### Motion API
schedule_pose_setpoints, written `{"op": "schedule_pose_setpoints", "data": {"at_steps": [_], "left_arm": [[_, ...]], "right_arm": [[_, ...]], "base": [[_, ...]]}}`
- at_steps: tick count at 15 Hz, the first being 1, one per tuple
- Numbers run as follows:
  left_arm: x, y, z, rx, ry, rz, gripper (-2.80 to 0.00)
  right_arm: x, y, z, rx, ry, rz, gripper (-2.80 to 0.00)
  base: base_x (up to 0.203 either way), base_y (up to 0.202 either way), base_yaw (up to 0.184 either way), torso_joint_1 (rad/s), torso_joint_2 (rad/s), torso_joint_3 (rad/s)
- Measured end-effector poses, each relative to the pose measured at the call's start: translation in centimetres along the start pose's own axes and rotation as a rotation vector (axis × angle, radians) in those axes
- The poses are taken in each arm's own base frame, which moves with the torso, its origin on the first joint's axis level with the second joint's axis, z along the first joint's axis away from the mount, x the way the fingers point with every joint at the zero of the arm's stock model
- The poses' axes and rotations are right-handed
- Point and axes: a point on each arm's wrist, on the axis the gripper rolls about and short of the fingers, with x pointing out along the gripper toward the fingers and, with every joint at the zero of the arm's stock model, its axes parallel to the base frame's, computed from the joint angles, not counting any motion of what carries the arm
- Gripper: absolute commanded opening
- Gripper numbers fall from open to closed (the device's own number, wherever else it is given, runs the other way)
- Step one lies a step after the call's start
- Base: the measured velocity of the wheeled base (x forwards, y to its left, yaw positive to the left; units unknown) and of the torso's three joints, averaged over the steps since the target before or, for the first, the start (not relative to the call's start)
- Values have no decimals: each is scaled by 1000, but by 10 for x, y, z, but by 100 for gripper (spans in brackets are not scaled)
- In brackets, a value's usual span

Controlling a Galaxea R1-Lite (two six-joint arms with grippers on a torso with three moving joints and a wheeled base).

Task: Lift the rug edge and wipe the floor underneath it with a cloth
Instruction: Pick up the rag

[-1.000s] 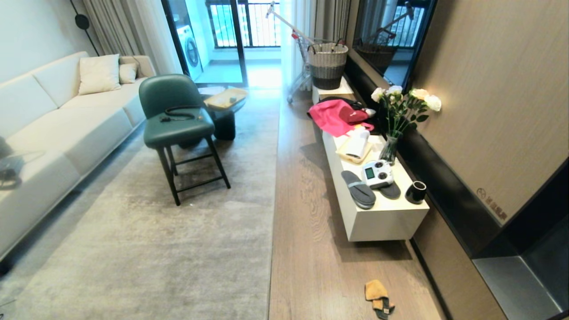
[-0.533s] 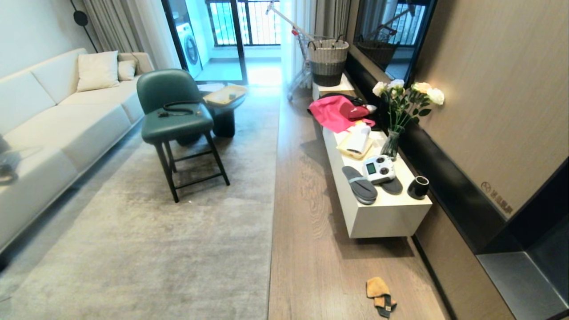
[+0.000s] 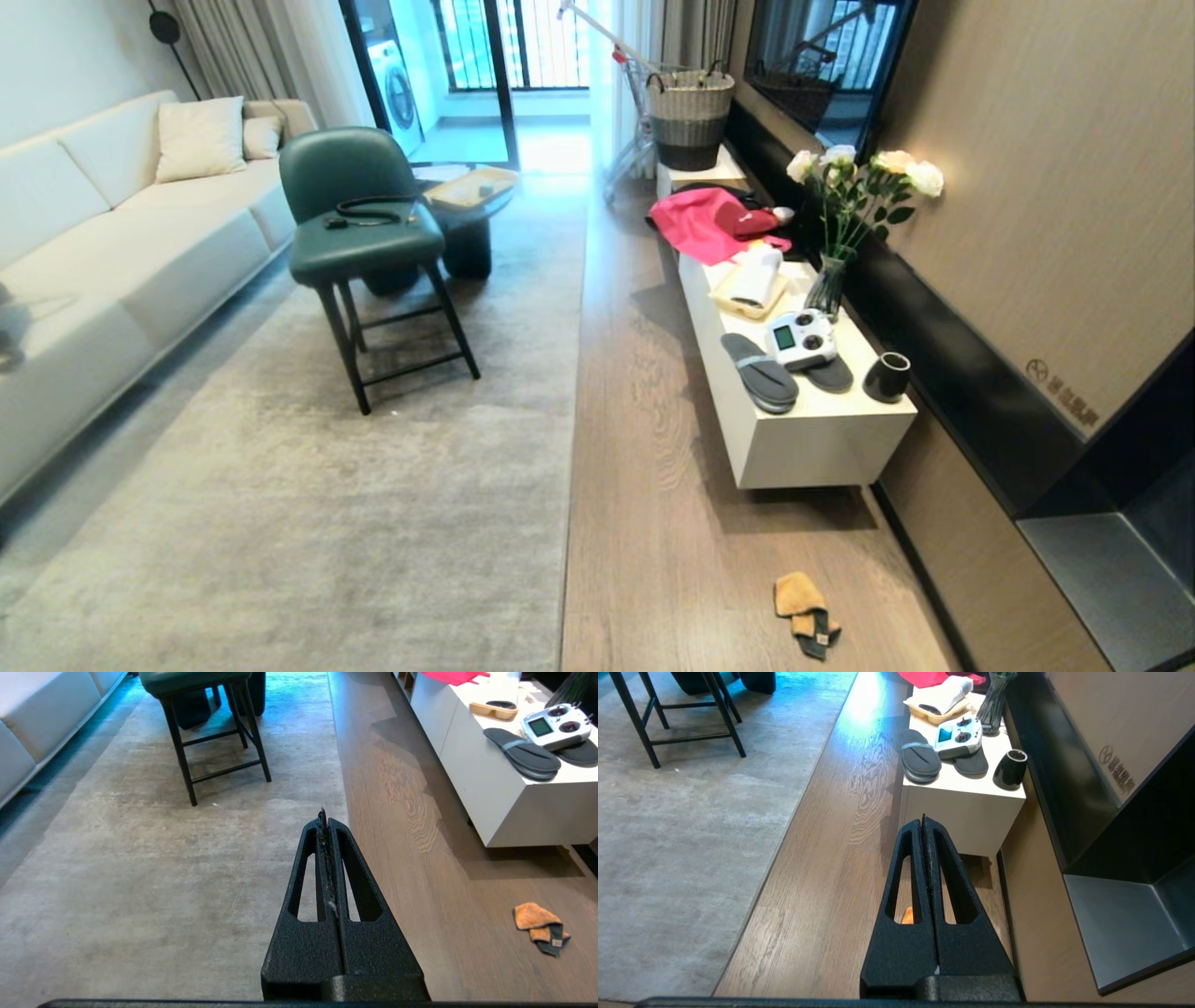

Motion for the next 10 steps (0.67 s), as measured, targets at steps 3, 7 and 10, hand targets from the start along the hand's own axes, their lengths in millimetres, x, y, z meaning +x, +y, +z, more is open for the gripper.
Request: {"op": "schedule_pose_setpoints", "data": {"at_steps": [3, 7, 10], "left_arm": [[0, 0, 0, 0, 1, 0, -280], [0, 0, 0, 0, 0, 0, -280], [0, 0, 0, 0, 0, 0, -280]], "right_arm": [[0, 0, 0, 0, 0, 0, -280], [0, 0, 0, 0, 1, 0, -280], [0, 0, 0, 0, 0, 0, -280]], "base": [[0, 0, 0, -181, 533, 364], [0, 0, 0, -148, 516, 362], [0, 0, 0, -123, 492, 374]]}}
